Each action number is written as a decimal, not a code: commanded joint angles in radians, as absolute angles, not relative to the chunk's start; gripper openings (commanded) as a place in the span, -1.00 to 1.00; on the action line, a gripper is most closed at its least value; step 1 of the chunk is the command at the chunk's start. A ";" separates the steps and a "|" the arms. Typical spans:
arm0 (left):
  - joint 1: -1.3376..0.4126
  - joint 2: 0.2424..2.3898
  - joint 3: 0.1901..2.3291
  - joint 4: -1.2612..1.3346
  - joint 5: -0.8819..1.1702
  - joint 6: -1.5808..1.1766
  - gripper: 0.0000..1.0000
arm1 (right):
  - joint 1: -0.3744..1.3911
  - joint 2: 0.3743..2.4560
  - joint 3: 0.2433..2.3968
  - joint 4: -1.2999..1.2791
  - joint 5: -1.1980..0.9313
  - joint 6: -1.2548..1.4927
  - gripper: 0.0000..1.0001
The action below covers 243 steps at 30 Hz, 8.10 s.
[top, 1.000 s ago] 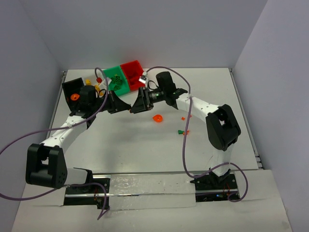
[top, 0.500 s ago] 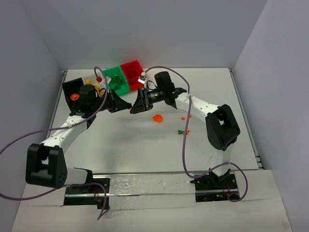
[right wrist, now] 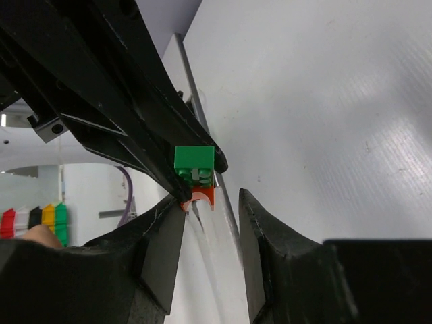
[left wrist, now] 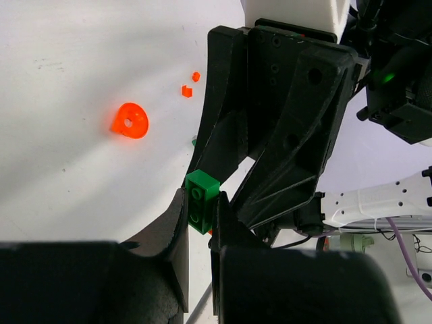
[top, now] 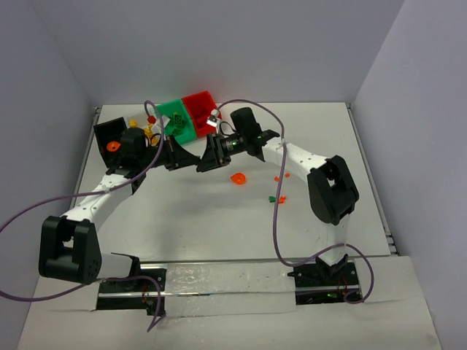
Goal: Sort the legos into containers by color
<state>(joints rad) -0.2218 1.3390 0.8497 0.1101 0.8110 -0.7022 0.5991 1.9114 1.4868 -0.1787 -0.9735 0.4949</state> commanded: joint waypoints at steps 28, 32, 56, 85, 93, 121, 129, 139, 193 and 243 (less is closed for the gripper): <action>-0.149 1.577 1.209 0.027 0.247 -0.181 -1.00 | 0.566 1.713 1.292 -0.103 -0.982 0.425 -1.00; -0.149 1.735 1.360 0.011 0.264 -0.134 -1.00 | 0.560 1.710 1.319 -0.165 -0.948 0.379 -1.00; -0.086 2.064 1.755 -0.203 0.373 -0.180 0.13 | 0.554 1.557 1.313 -0.287 -0.788 -0.061 -1.00; -0.312 1.422 1.010 -0.012 1.104 -0.656 0.19 | 0.709 1.593 1.468 -0.467 -0.636 -0.389 -1.00; -0.339 1.438 0.988 0.038 1.166 -0.707 0.13 | 0.709 1.597 1.485 -0.457 -0.623 -0.371 -1.00; -0.372 1.498 0.831 0.658 1.329 -1.262 -1.00 | 0.711 1.630 1.533 -0.368 -0.498 -0.297 -0.66; -0.307 1.492 0.832 0.641 1.344 -1.257 -1.00 | 0.710 1.613 1.488 -0.374 -0.458 -0.314 -0.37; -0.241 1.472 0.813 0.532 1.358 -1.177 -1.00 | 0.702 1.617 1.459 -0.367 -0.425 -0.311 -0.14; -0.657 2.189 1.623 -0.397 0.483 0.147 0.84 | 0.091 1.343 1.015 -0.380 -0.507 -0.044 1.00; 0.129 1.622 1.414 -0.584 0.397 0.265 -0.21 | 0.116 1.417 1.080 -0.313 -0.572 0.029 1.00</action>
